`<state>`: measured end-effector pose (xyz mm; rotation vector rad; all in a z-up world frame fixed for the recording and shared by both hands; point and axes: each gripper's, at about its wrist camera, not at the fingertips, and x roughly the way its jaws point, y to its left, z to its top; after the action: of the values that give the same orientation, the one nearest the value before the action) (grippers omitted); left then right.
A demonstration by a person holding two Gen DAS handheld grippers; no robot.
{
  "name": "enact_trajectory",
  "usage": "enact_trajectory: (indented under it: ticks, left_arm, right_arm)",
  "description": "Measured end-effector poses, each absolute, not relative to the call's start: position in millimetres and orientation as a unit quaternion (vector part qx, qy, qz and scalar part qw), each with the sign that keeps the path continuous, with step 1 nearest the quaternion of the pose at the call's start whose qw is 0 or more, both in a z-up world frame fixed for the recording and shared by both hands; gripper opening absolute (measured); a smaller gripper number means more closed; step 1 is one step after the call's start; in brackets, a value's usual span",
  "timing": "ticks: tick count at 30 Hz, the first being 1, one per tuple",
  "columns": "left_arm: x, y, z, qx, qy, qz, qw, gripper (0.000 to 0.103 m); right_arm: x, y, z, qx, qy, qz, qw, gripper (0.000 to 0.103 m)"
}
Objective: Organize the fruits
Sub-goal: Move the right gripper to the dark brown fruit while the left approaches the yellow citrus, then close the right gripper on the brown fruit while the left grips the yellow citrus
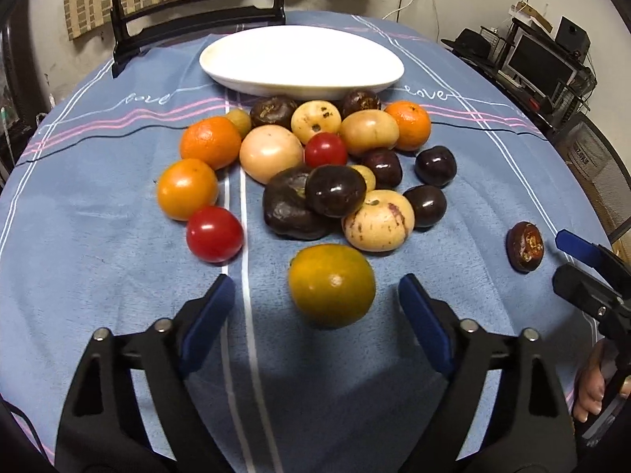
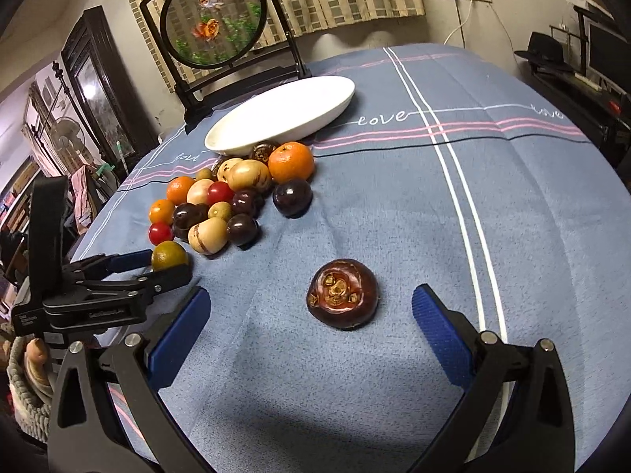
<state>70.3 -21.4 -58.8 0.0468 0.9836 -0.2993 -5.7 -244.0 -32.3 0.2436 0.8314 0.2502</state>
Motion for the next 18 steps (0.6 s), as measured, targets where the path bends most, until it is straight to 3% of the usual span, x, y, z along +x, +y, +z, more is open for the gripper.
enact_trajectory:
  ticks: [5,15,18]
  left_arm:
    - [70,-28,-63,0.046,0.473,-0.135,0.87,0.082]
    - [70,-37,-70,0.084,0.481,-0.143,0.861,0.101]
    - [71,-37,-69,0.082,0.483,-0.141,0.86,0.101]
  right_arm:
    - [-5,-245,-34,0.126,0.408,0.12,0.896,0.102]
    - [0,-252,-40,0.15,0.423,0.122,0.885,0.102]
    - [0,-256,-41,0.164,0.425,0.126,0.881,0.102]
